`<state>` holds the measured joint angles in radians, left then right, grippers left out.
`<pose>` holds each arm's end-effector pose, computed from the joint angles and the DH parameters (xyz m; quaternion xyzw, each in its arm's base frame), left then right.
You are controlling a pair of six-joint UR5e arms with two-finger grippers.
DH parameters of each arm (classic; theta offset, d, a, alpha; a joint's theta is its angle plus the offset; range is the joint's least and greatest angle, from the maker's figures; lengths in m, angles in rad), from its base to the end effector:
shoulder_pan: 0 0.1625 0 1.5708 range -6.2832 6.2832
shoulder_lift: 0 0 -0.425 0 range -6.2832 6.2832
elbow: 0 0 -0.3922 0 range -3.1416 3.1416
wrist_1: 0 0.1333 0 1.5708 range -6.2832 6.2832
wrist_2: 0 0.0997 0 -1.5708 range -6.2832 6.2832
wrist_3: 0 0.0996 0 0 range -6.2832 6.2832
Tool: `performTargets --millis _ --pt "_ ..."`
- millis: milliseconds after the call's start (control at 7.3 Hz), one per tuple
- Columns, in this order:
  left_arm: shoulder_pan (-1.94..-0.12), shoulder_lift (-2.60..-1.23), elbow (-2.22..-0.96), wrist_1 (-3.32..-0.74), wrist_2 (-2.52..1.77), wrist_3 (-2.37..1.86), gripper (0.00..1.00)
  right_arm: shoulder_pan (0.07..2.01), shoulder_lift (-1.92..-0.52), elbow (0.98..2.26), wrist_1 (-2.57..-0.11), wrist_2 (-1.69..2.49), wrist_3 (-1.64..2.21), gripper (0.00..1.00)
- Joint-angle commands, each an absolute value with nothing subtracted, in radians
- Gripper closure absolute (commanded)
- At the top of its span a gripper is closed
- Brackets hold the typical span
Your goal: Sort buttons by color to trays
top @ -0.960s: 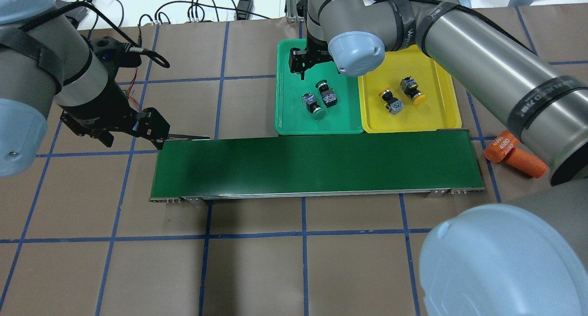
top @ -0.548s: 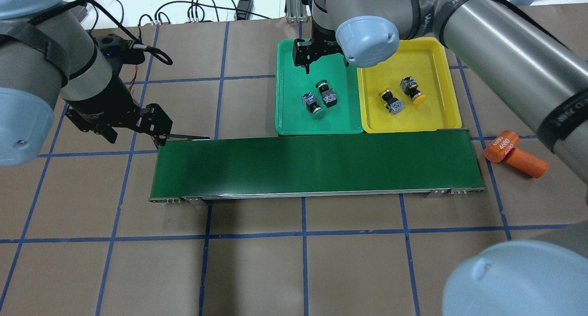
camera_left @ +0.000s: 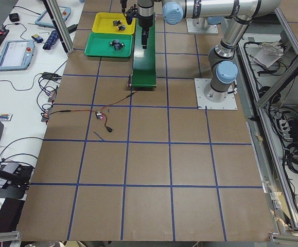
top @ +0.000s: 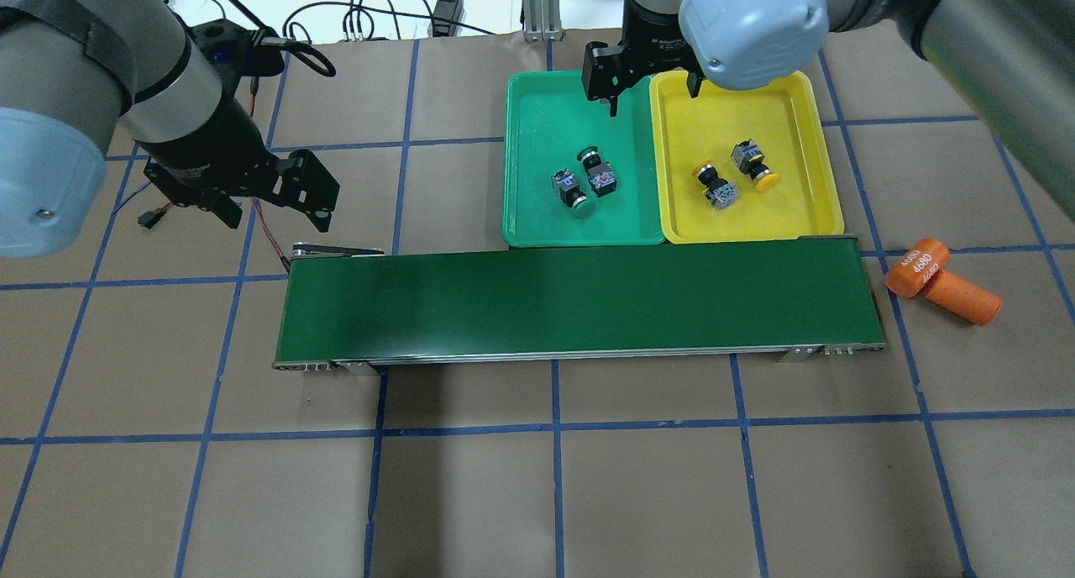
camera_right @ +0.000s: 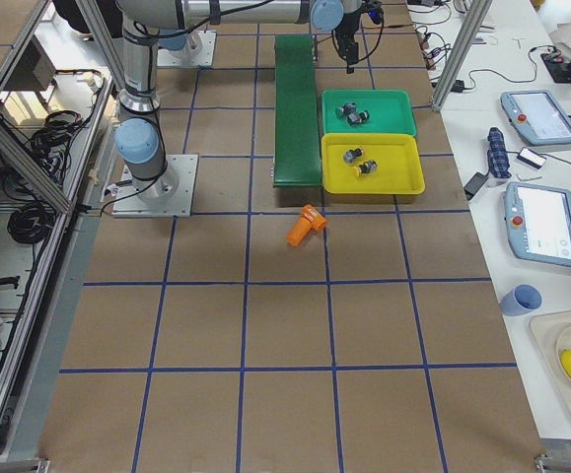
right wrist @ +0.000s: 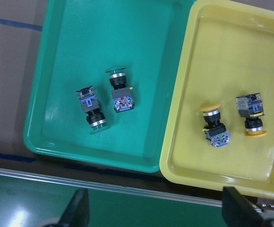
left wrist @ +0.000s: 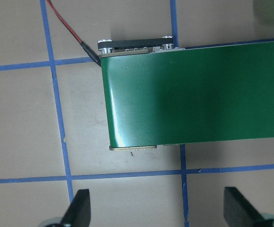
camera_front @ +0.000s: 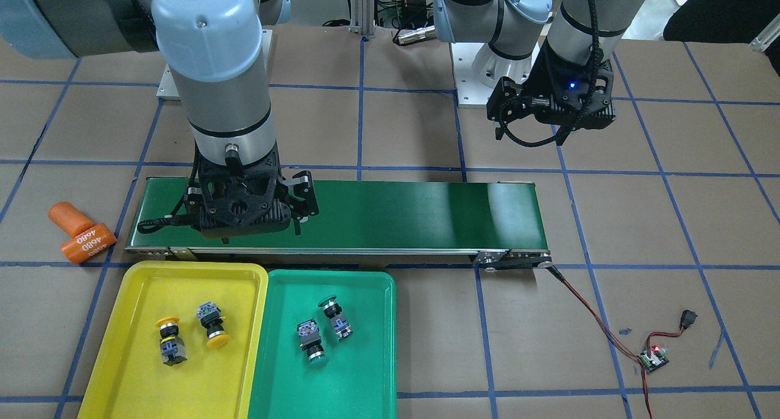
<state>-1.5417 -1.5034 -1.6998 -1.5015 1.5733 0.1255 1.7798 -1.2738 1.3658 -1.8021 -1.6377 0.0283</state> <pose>-0.1195 -0.4670 0.4636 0.0482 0.9988 -0.0037 0.0015 0.2541 -0.5875 0.4483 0.0876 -0.9932 0.0730 0.0249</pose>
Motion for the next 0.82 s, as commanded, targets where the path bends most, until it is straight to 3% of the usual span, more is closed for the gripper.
performTargets --millis 0,685 --pt "-1.549 -1.509 -1.690 -1.508 1.575 0.123 0.00 1.775 -1.308 1.387 -1.802 -1.640 0.026 0.00" --pt "-1.555 -1.467 -1.706 -1.538 1.578 0.120 0.00 1.775 -1.359 1.451 -1.764 -1.628 0.040 0.00"
